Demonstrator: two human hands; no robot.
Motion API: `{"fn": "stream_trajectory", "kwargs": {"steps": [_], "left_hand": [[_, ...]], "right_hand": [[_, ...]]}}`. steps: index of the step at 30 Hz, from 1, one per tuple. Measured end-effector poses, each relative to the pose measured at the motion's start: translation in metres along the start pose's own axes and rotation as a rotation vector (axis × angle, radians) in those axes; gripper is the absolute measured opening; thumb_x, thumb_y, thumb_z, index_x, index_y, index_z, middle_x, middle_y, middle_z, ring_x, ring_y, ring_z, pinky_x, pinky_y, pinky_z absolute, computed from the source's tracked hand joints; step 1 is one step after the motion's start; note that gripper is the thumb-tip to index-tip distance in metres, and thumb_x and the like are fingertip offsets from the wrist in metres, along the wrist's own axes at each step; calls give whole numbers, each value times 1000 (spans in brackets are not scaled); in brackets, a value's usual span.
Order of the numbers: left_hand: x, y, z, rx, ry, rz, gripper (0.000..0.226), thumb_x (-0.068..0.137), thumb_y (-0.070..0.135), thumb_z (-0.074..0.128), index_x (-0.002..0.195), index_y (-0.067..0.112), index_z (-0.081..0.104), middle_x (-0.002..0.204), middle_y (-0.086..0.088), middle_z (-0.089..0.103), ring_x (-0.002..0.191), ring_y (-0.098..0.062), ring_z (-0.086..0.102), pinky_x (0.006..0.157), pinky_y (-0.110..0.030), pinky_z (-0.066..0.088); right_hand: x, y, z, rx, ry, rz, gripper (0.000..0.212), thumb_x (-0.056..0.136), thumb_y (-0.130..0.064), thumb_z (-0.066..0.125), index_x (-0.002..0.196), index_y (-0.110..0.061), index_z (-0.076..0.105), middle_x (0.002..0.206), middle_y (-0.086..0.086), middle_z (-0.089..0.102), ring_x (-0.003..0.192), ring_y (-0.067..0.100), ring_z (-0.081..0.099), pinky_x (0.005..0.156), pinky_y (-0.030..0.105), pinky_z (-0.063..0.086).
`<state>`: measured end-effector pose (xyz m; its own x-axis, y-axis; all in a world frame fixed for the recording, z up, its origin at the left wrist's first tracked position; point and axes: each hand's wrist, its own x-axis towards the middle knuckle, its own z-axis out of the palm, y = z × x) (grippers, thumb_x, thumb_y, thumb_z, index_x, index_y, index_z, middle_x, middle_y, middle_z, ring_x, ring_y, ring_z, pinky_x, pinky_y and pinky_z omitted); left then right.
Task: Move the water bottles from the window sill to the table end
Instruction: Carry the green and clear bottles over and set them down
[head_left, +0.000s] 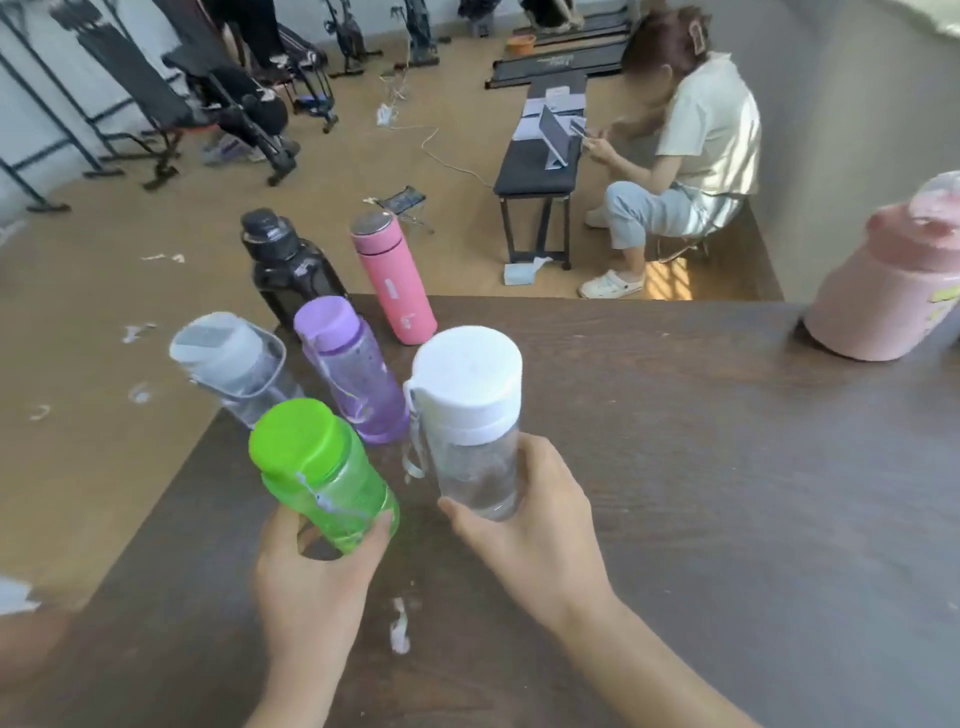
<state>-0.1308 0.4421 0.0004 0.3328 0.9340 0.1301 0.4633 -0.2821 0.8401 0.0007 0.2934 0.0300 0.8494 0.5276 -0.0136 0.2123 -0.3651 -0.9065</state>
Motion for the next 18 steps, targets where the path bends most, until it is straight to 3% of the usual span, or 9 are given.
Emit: {"fn": "stream_trajectory", "kwargs": {"steps": [3,5,7,9,12,15,18], "left_hand": [[20,-28,-36,65,82,-27,43,67,25,98,99,25,70,93,7,76,89,-19,71,83,-34,51],[41,-47,-58,68,118,-31,43,67,24,98,101,22,71,92,9,75,85,-16,71,87,-38,53],[62,-60,-74,59,136,-36,41,69,21,98,99,22,70,87,17,71,80,-1,67,82,-36,51],[82,-70,-83,42,136,-60,39,70,22,97,96,24,68,79,18,72,77,3,65,78,-35,48],[106,-82,-91,0,105,-110,40,66,35,96,93,31,66,75,31,74,78,1,70,82,-40,56],[119,-93,-95,-29,71,-125,44,56,54,84,93,36,68,86,17,79,85,-13,77,91,-48,62],[127,-101,-95,-73,44,-134,47,57,51,85,98,34,71,93,9,83,91,-17,81,94,-54,62]], "right_hand": [[-7,-16,37,1,-53,5,49,70,-47,81,109,-36,54,109,-18,62,106,6,61,89,34,56],[-12,-26,64,-11,-85,11,47,69,-48,80,106,-36,54,106,-18,63,104,6,62,87,35,57],[-14,-33,85,-23,-108,9,51,69,-49,80,109,-35,53,108,-17,63,107,7,62,90,37,56],[-16,-38,102,-28,-117,5,54,69,-50,80,113,-35,54,111,-17,62,111,9,61,93,38,56],[-17,-43,122,-45,-121,-5,54,69,-49,82,112,-35,53,111,-16,63,112,9,61,93,39,55],[-19,-45,137,-58,-122,0,54,69,-48,83,111,-35,53,110,-16,62,111,9,61,91,37,55],[-20,-46,148,-84,-119,-7,54,70,-46,84,111,-32,52,109,-16,60,110,10,59,89,33,53]]}}
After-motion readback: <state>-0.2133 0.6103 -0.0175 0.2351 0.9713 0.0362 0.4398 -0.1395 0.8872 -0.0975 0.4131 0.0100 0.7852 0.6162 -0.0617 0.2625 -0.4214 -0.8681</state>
